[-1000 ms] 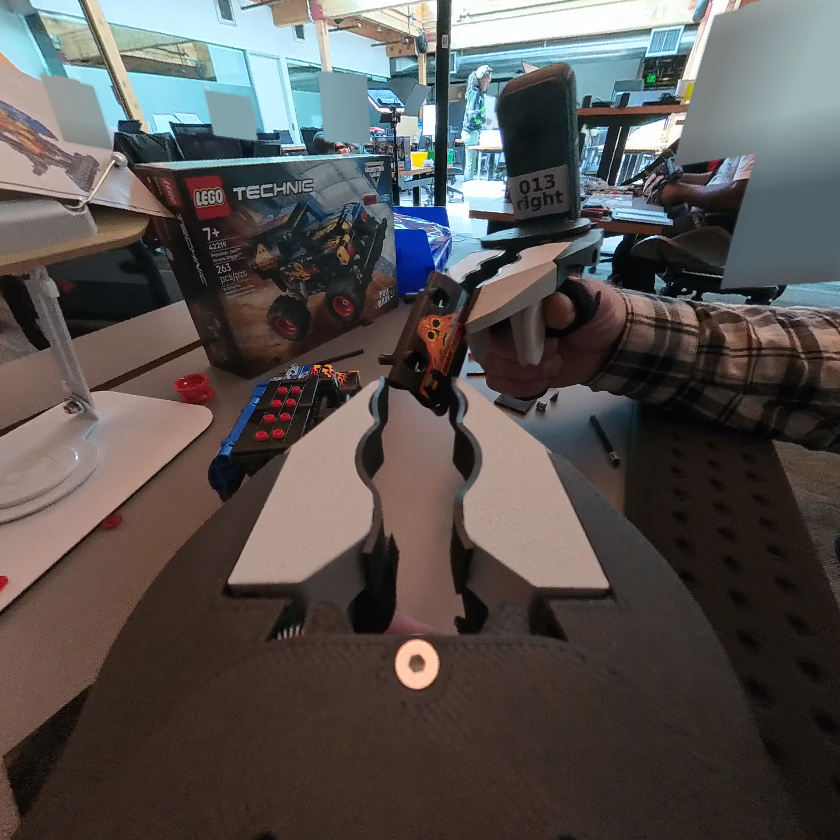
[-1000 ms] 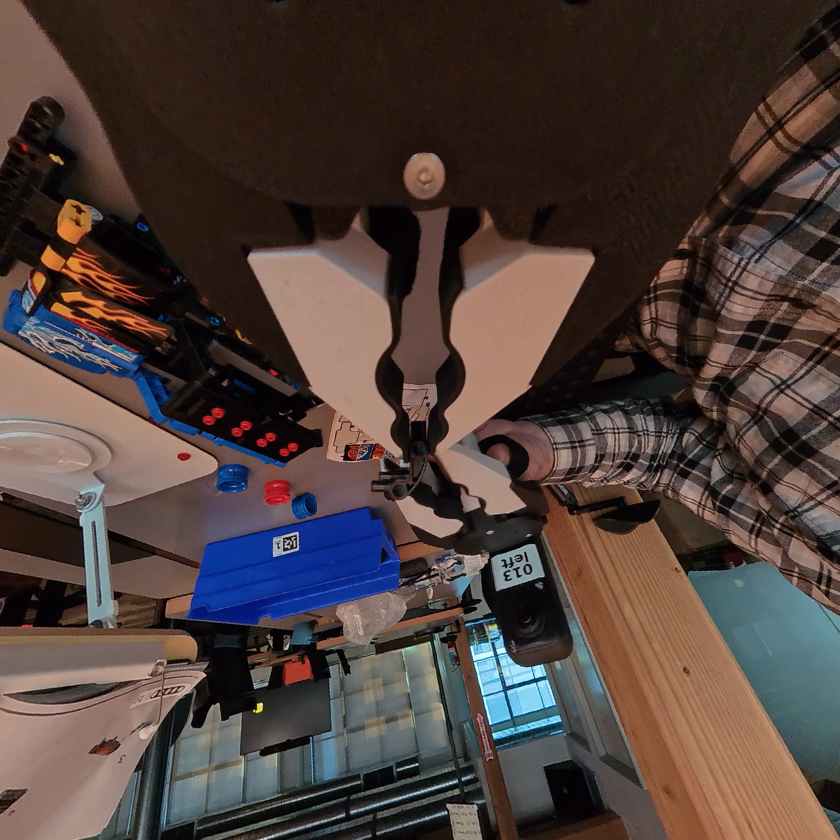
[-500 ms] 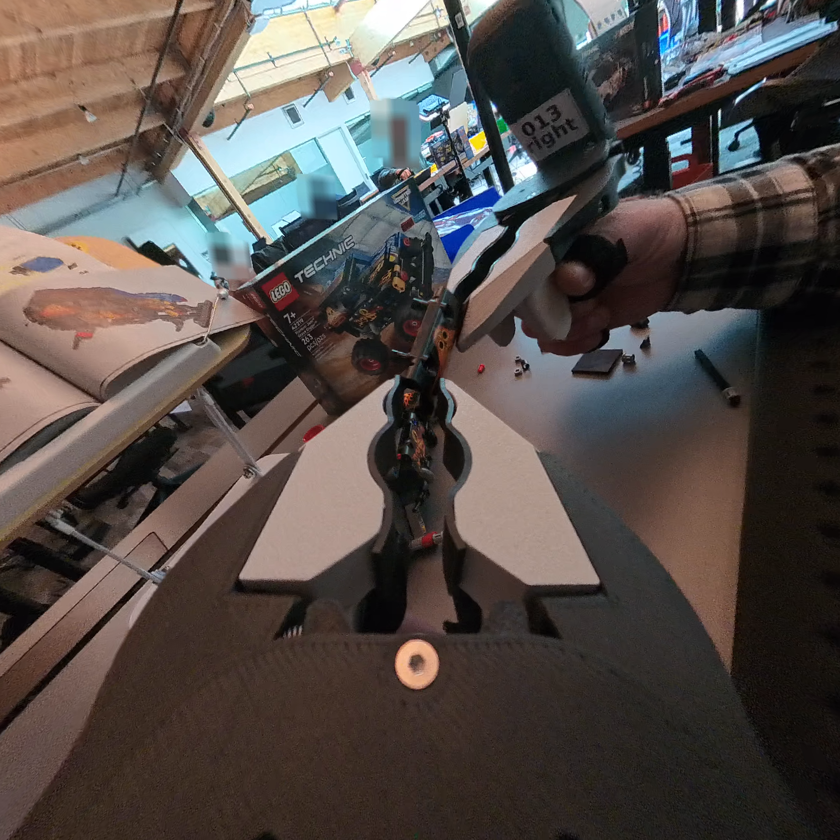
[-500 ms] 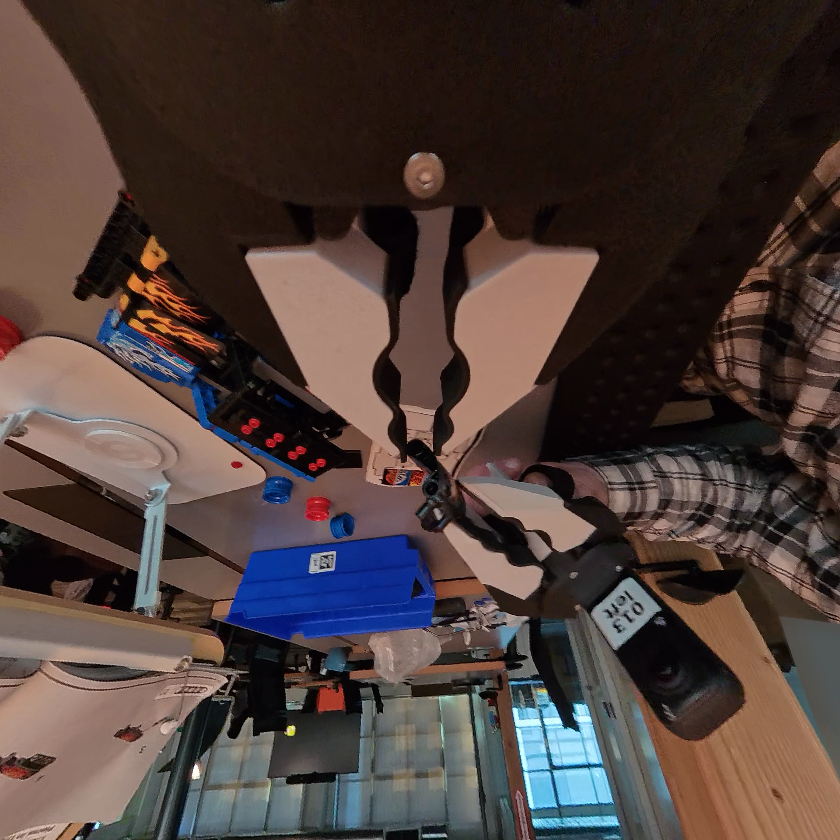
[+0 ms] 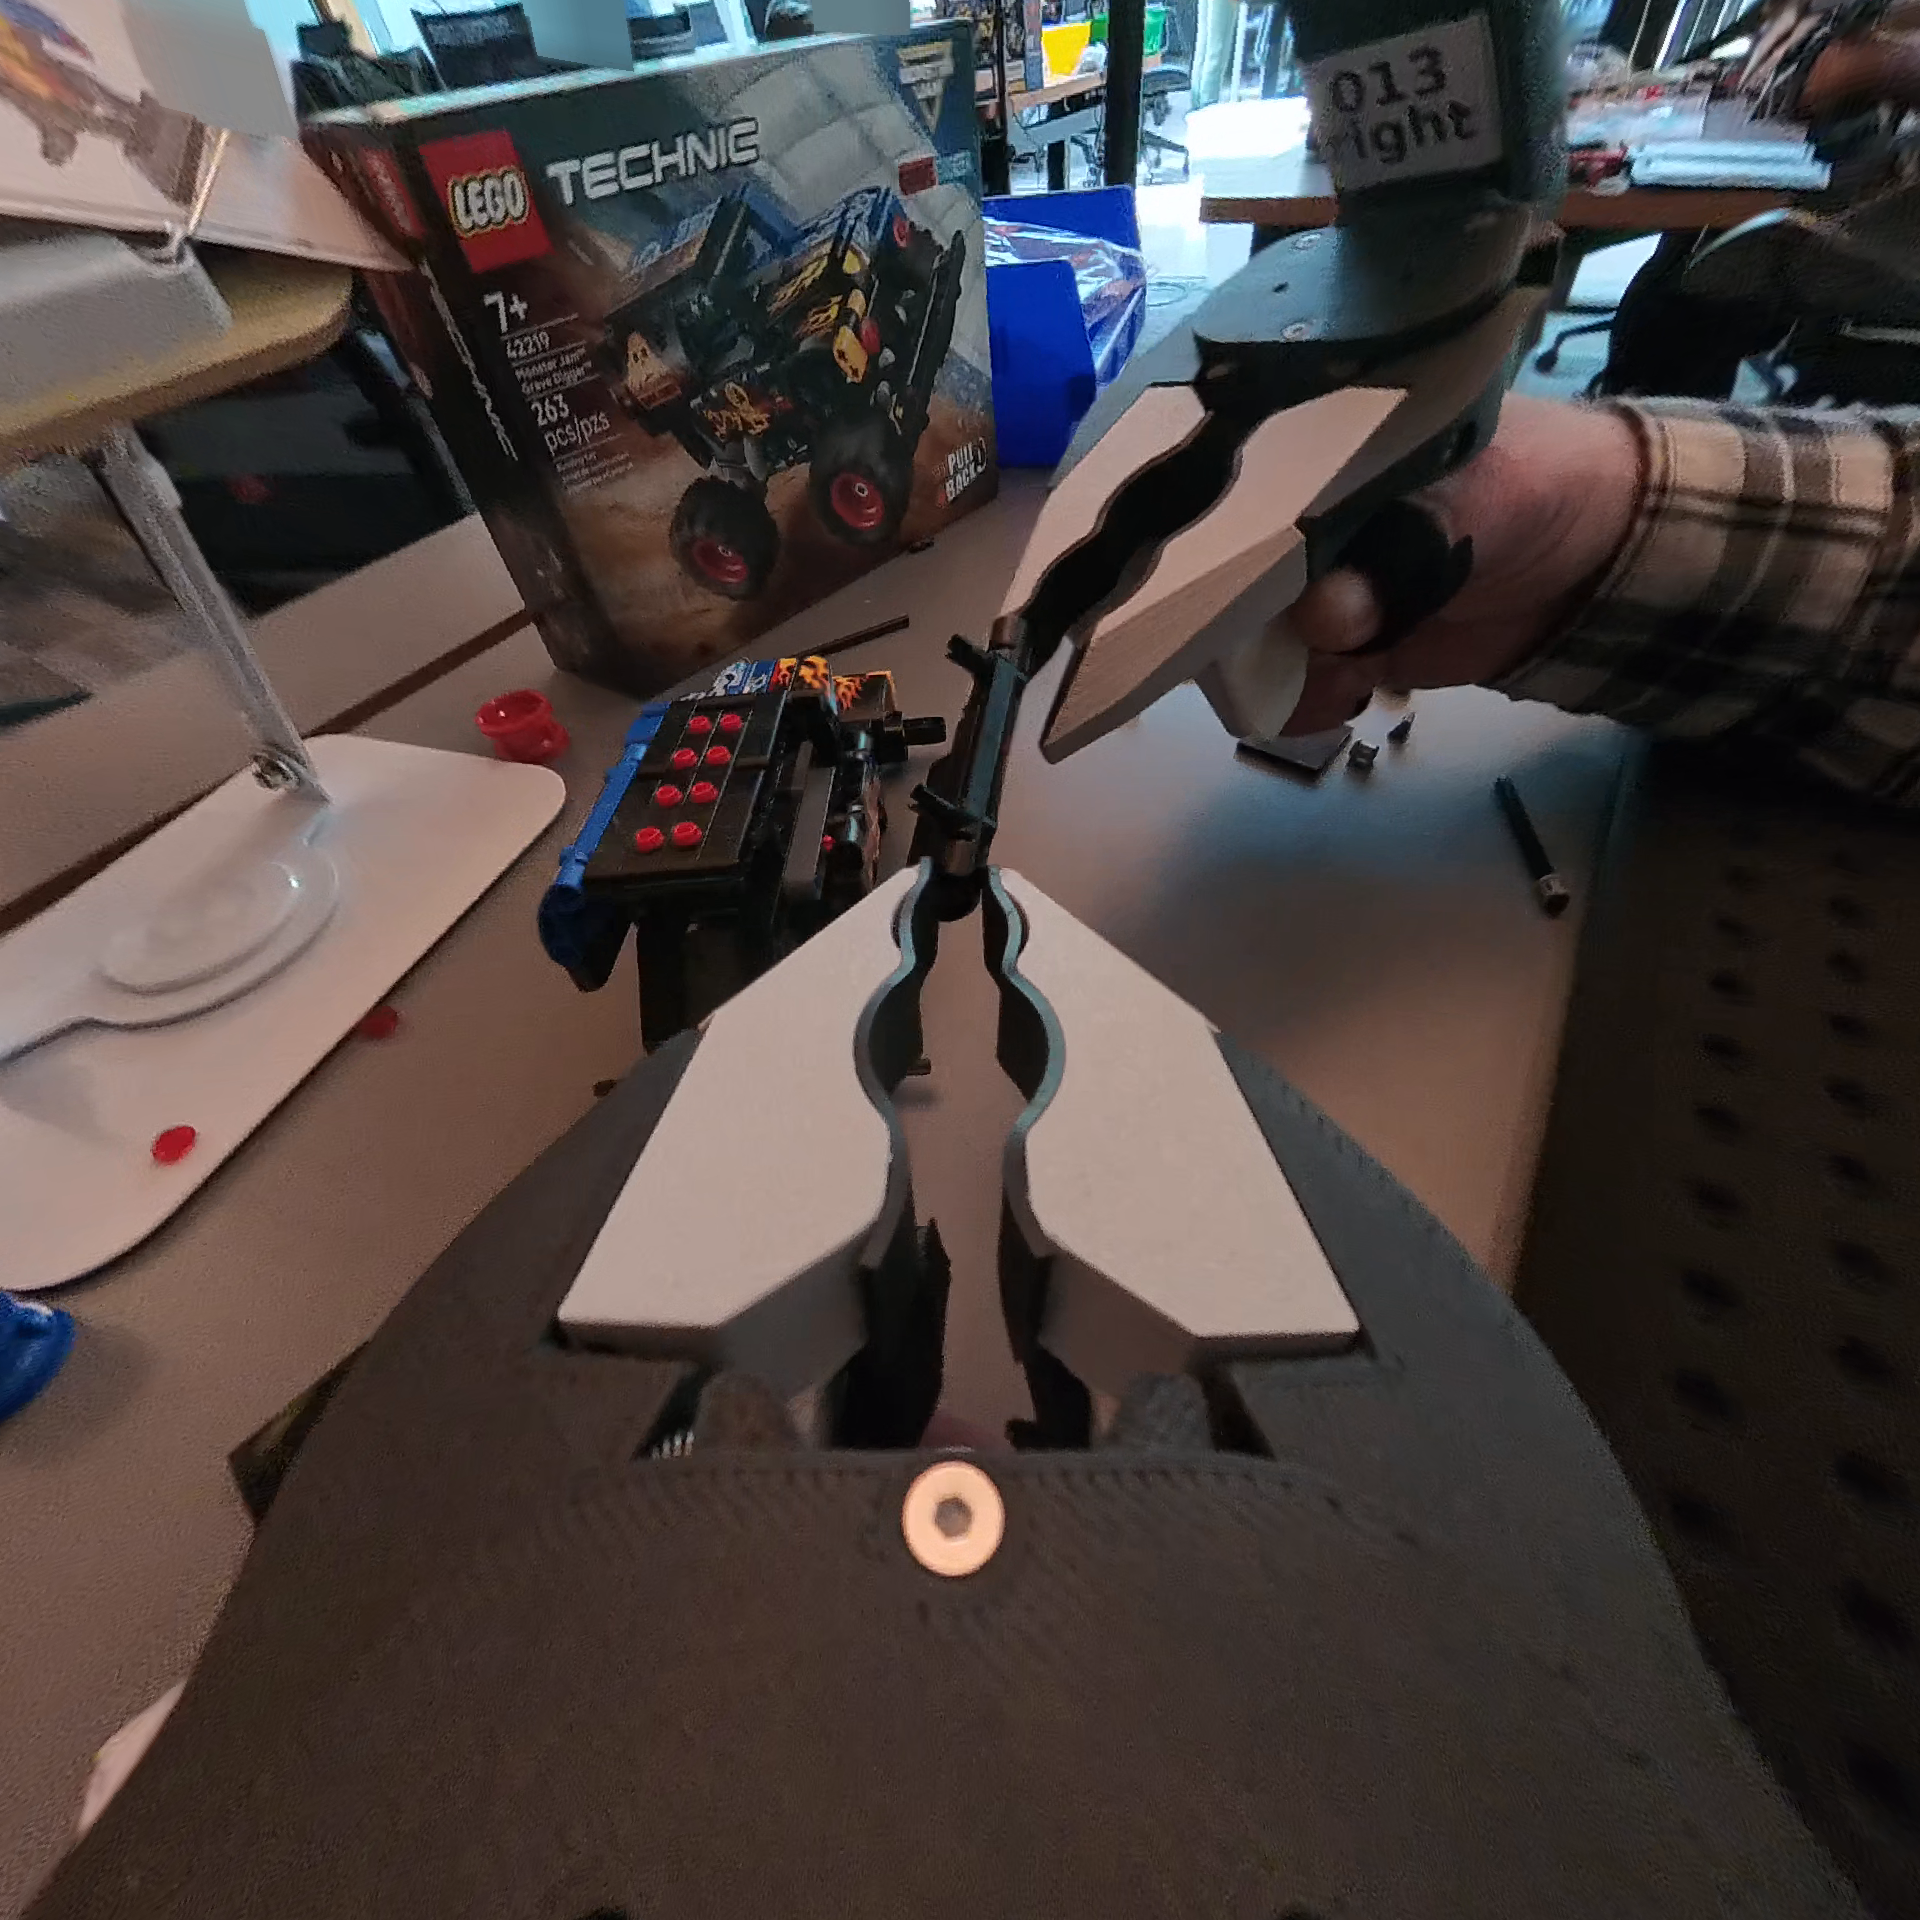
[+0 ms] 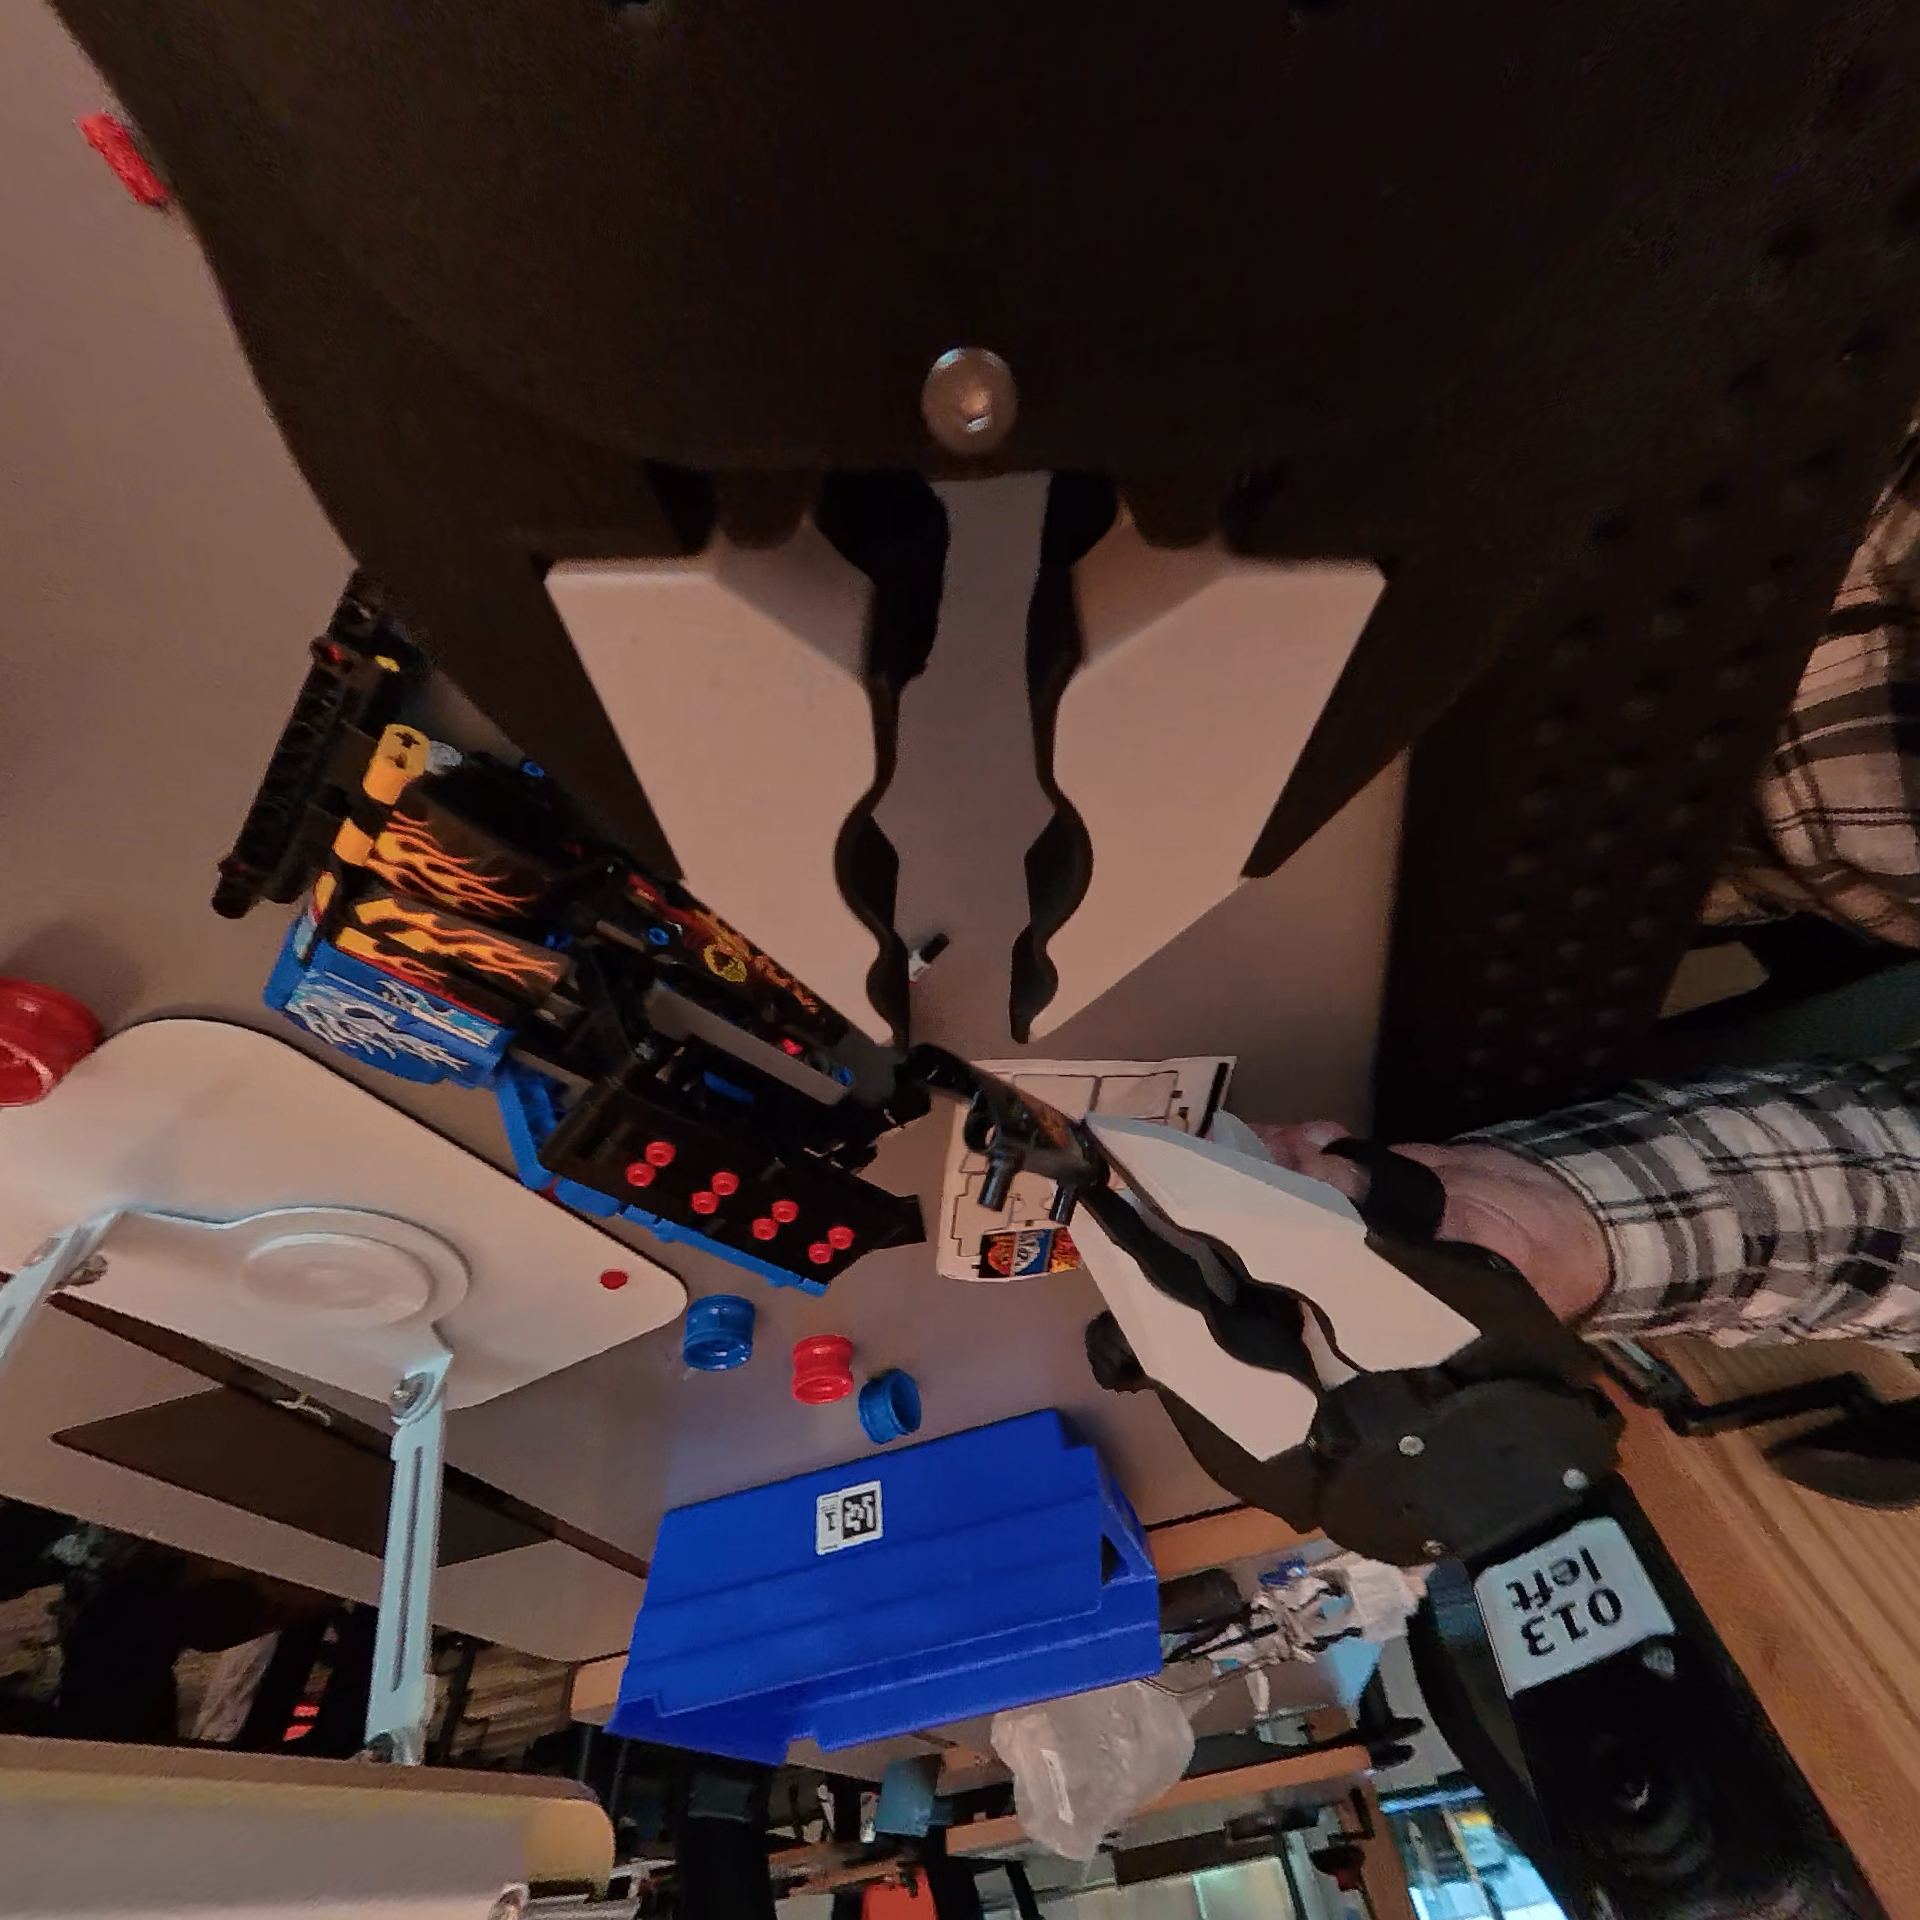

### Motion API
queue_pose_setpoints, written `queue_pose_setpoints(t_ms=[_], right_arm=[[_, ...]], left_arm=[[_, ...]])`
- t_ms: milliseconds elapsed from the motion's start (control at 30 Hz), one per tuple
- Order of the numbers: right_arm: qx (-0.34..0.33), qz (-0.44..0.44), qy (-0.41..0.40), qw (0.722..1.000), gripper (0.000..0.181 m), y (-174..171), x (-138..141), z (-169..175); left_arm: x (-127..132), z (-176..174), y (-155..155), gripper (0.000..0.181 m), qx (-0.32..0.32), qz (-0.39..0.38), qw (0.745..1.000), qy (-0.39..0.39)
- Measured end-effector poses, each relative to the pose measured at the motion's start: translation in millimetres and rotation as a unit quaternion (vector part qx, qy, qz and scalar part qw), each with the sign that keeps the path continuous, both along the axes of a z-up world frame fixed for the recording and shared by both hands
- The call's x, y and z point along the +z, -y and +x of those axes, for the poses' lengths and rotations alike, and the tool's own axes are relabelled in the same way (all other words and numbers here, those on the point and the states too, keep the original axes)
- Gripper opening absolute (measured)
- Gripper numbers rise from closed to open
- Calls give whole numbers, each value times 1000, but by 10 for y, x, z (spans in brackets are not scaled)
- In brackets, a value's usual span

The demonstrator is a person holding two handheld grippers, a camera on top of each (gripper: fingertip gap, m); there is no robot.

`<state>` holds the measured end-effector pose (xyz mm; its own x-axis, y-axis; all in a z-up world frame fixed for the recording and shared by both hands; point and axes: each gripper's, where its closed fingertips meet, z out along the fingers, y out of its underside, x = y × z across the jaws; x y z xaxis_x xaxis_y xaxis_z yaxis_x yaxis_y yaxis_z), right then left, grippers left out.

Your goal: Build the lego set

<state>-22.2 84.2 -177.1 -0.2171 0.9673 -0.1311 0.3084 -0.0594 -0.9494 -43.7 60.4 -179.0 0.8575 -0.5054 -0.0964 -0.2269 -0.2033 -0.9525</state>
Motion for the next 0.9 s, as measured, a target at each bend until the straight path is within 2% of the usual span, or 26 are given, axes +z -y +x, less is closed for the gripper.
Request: queue_pose_setpoints(t_ms=[200, 300, 433, 533, 633, 667, 733, 900], right_arm=[[-48, 57, 6, 997, 20, -82, 40, -65], [-82, 109, 33, 990, 30, -179, 2, -98], [-118, 146, 67, 980, 60, -144, -60, -133], [-161, 117, 87, 976, 77, -65, -134, -219], [-198, 134, 109, 965, 76, -18, -247, -307], [-212, 143, 108, 961, 77, -29, -244, -332], [-241, 165, 90, 952, 67, -86, -143, -343], [-241, 181, 103, 948, 64, -119, -191, -383]], left_arm=[[-88, -36, -42, 6, -12, -62, 996, 57], [-143, -75, -77, 6, -7, -85, 995, 56], [-153, -112, -122, 6, -10, -118, 989, 90], [-118, -78, -120, 6, -20, -129, 985, 110], [-56, -45, -121, 6, -28, -134, 980, 145], [-39, -46, -128, 6, -27, -134, 978, 156], [-34, -39, -126, 6, -24, -136, 977, 163], [-27, 22, -89, 6, -41, -148, 969, 191]])
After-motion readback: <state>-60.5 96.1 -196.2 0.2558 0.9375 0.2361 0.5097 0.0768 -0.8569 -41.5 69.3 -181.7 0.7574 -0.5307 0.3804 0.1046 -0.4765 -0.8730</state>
